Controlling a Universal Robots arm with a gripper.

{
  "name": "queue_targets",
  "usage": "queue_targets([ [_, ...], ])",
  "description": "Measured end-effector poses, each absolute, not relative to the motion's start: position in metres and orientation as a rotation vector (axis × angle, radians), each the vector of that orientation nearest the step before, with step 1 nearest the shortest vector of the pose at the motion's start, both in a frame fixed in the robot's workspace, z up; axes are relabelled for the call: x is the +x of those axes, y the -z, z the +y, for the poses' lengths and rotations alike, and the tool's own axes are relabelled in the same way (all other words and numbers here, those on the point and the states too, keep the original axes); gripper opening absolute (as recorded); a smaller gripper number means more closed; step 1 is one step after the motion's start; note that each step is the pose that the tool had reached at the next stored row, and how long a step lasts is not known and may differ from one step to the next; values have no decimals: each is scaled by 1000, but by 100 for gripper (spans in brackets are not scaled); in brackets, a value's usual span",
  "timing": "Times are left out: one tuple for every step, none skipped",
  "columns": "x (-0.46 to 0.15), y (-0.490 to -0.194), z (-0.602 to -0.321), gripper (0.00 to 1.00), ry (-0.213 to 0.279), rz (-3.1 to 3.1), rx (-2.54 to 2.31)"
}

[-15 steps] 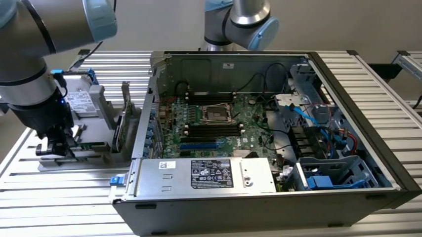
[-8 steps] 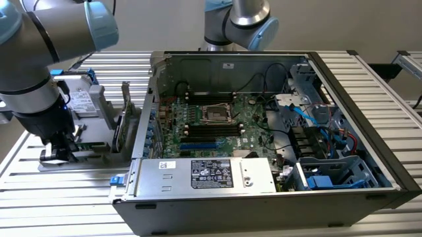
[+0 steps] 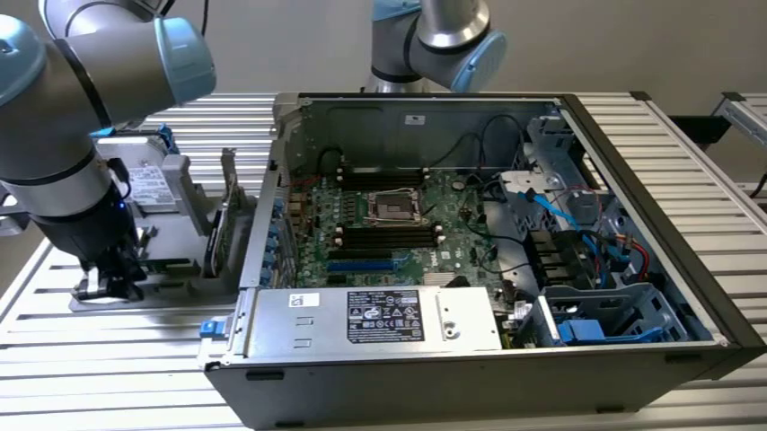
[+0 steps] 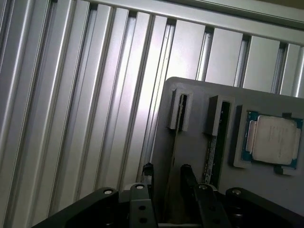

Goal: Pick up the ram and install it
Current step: 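Pick up the ram and move it above insertion slot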

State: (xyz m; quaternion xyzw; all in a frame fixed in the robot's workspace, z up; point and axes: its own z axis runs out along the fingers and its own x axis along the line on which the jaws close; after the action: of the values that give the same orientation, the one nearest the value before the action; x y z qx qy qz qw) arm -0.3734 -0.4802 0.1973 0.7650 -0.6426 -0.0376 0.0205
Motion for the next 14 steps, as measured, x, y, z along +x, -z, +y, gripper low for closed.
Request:
queue_targets([
  [-373, -196, -480, 37, 117, -1993, 2373],
  [-374, -196, -480, 37, 117, -1993, 2373],
  [-374, -196, -480, 37, 117, -1993, 2373],
  [-374, -196, -480, 37, 118, -1993, 2373],
  [-374, -196, -480, 37, 118, -1993, 2373],
  [-374, -196, -480, 37, 118, -1993, 2373],
  [-374, -196, -480, 37, 118, -1993, 2373],
  [-374, -196, -480, 37, 118, -1993, 2373],
  [-374, -196, -480, 37, 118, -1993, 2373],
  [-374, -196, -480, 37, 118, -1993, 2373],
  [-374, -196, -480, 35, 118, -1993, 2373],
  [-374, -196, -480, 28, 118, -1993, 2373],
  [-374, -196, -480, 22, 118, -1993, 2373],
  [-374, -196, -480, 22, 118, -1993, 2373],
])
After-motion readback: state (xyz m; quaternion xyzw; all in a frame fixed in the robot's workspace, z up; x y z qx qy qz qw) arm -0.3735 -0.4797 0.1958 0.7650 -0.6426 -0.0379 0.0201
